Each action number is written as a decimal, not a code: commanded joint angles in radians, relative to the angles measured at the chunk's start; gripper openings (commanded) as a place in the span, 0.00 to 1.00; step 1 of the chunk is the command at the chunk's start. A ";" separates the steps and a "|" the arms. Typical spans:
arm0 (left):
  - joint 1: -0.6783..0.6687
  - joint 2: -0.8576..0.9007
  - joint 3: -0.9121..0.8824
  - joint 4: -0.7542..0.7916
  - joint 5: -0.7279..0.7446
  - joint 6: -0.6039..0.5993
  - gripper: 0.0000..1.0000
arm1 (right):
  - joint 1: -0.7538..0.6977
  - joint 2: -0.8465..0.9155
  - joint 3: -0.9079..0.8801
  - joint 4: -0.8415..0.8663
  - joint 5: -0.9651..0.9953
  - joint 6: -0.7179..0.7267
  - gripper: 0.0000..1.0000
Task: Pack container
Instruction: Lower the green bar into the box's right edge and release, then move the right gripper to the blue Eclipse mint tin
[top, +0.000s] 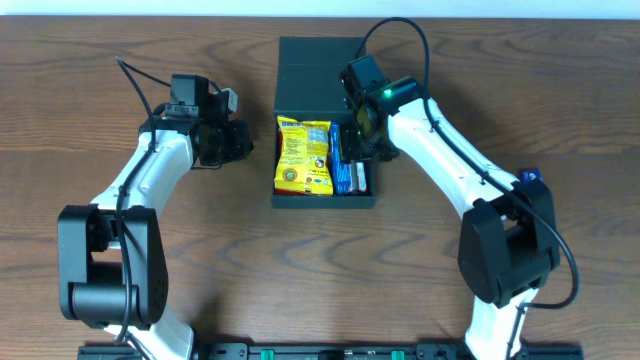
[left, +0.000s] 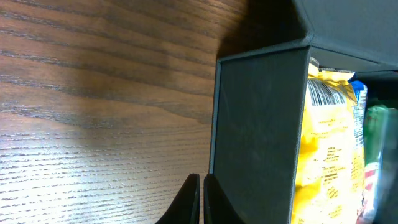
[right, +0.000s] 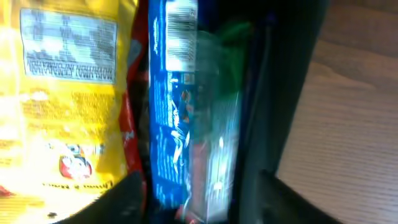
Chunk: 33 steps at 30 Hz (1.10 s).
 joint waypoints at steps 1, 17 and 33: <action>0.002 0.012 0.020 0.000 -0.003 0.022 0.06 | 0.007 0.005 0.000 0.019 0.026 0.004 0.68; 0.002 0.012 0.020 -0.003 -0.003 0.022 0.06 | -0.202 -0.164 0.226 -0.211 0.392 -0.234 0.73; 0.002 0.012 0.020 -0.006 0.000 0.021 0.06 | -0.740 -0.170 -0.223 -0.035 0.291 -0.367 0.64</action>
